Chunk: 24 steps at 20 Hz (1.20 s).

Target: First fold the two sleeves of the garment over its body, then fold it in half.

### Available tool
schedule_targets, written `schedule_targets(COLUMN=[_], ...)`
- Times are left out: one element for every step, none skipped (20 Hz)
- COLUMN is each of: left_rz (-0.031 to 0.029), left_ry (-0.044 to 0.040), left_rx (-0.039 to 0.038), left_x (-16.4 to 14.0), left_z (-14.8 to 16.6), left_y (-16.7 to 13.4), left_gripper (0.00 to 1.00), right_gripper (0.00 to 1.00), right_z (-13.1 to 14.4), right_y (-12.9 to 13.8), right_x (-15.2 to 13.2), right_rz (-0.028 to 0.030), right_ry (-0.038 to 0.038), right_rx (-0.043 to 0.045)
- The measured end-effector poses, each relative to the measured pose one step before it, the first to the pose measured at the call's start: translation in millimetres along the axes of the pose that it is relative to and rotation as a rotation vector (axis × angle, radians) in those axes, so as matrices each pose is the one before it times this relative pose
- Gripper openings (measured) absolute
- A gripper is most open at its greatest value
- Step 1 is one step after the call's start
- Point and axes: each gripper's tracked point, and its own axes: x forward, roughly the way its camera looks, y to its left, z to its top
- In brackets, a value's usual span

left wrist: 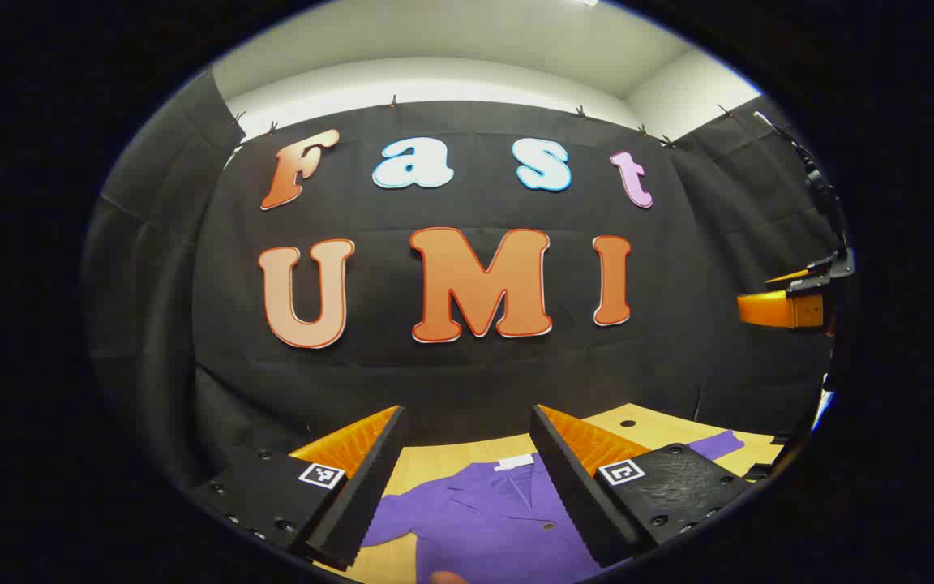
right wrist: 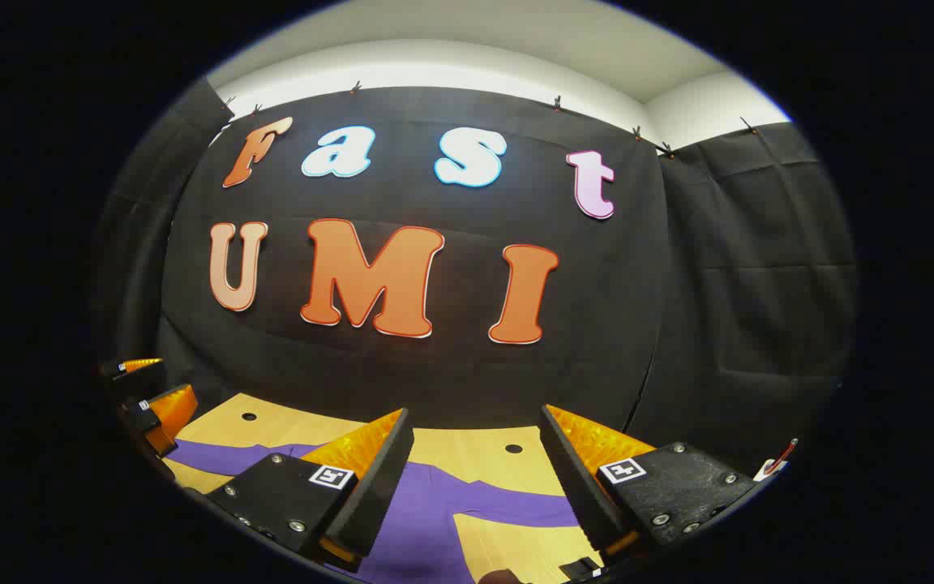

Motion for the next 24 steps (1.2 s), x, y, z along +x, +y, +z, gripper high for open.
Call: schedule_targets(left_rz=[0.0096, 0.00373, 0.01126, 0.01307, 0.01207, -0.00156, -0.00384, 0.00026, -0.00134, -0.00365, -0.00182, 0.01246, 0.02019, 0.01556, 0.00644, 0.00228, -0.00366, -0.00168, 0.00767, 0.01106, 0.00668, 0.00113, 0.00433, 0.00628], left_ry=[-0.00732, -0.01069, -0.01211, -0.00335, -0.0002, -0.00279, -0.0031, -0.00576, -0.00872, -0.00856, -0.0067, -0.00223, -0.0011, -0.00269, 0.00878, 0.00853, 0.00985, -0.00369, -0.00404, -0.00728, -0.00536, -0.0031, -0.00028, -0.0012], left_rx=[-0.00414, -0.0075, -0.00371, 0.00146, 0.00042, -0.00481, -0.00129, 0.00536, 0.01032, 0.00972, 0.00742, 0.00723, 0.00487, -0.00568, -0.00715, -0.01093, -0.00517, -0.00108, 0.00887, 0.01094, 0.01001, 0.00521, 0.00296, 0.00059], left_x=[-0.63, -2.26, -1.48, -4.13, -1.43, 0.19, 0.31, -0.48, 0.67, 2.01, 3.16, 4.34, 0.76, 0.34, 0.99, 3.11, 2.28, 4.13, 3.8, 1.7, 3.16, 4.66, 2.89, 1.99], left_z=[3.23, 3.93, 6.31, 1.26, 3.09, 4.03, 3.0, 3.95, 2.97, 1.36, 2.55, -0.76, 1.54, 0.41, -1.42, -3.68, -1.86, 0.03, 3.59, 1.45, 2.72, -0.13, 2.1, -0.46], left_y=[10.35, 6.48, 6.93, 5.85, 5.88, 1.1, -0.28, 3.08, 1.35, -1.6, -2.63, -2.41, -2.77, -5.4, -8.02, -9.33, -8.48, -7.14, -3.99, -1.02, -3.0, -5.25, -4.86, -1.79], left_gripper=[0.98, 0.98, 0.98, 0.98, 0.98, 0.98, 0.98, 0.98, 1.0, 0.98, 0.98, 0.98, 0.98, 1.0, 0.98, 0.98, 0.98, 1.0, 0.98, 0.98, 0.98, 0.98, 0.98, 0.98], right_gripper=[0.94, 0.94, 0.94, 0.94, 0.94, 0.94, 0.94, 0.94, 0.94, 0.94, 0.94, 0.94, 0.94, 0.94, 0.94, 0.94, 0.94, 0.94, 0.94, 0.94, 0.94, 0.94, 0.94, 0.94], right_z=[-1.1, -2.24, -1.61, -0.5, 0.62, 0.36, -0.98, -1.62, -0.66, -0.32, -0.84, -1.52, -4.61, -2.16, -1.86, 0.15, -0.7, -2.39, -4.8, -2.92, -2.9, -4.19, -6.64, -5.78], right_y=[5.51, 6.4, 7.07, 4.38, 3.4, 7.7, 3.2, 1.75, 2.24, -2.05, 0.31, -0.53, 2.03, 0.21, -1.55, -1.88, -2.65, -4.91, -7.7, -7.06, -8.27, -10.36, -10.7, -10.43], right_x=[-0.82, 0.76, 0.9, -1.32, 1.0, 2.79, 3.25, 2.15, 1.39, 3.48, 3.21, 5.43, 3.55, 4.72, 4.64, 3.78, 4.07, 5.01, 3.31, 3.49, 3.52, 3.92, 3.48, 3.0], right_rz=[0.01243, 0.0127, 0.01592, 0.0169, 0.00424, 0.013, -0.00043, 0.01208, 0.00131, -0.00242, 0.00881, 0.00357, 0.01804, 0.01037, 0.01786, 0.009, 0.01124, 0.00164, -0.00418, -0.00566, -0.0089, -0.01102, -0.01551, -0.01478], right_ry=[0.00723, 0.00985, 0.01145, 0.00244, 0.00124, -0.00214, 0.00062, 0.00211, -0.00515, -0.00551, -0.00434, 0.00266, 0.00686, 0.00433, 0.00305, 0.00159, -0.00118, 0.00165, 0.00874, 0.00809, 0.00196, 0.00549, 0.01433, 0.01591], right_rx=[-0.00217, 0.00265, 0.00941, 0.01205, 0.01068, 0.01057, 0.00621, 0.00119, -0.00473, -0.00095, -0.00498, -0.00162, 0.00024, 0.00252, 0.00599, 0.00717, 0.00654, -0.00028, -0.00203, -0.00211, 0.00082, 0.00014, 0.00043, 0.00357])
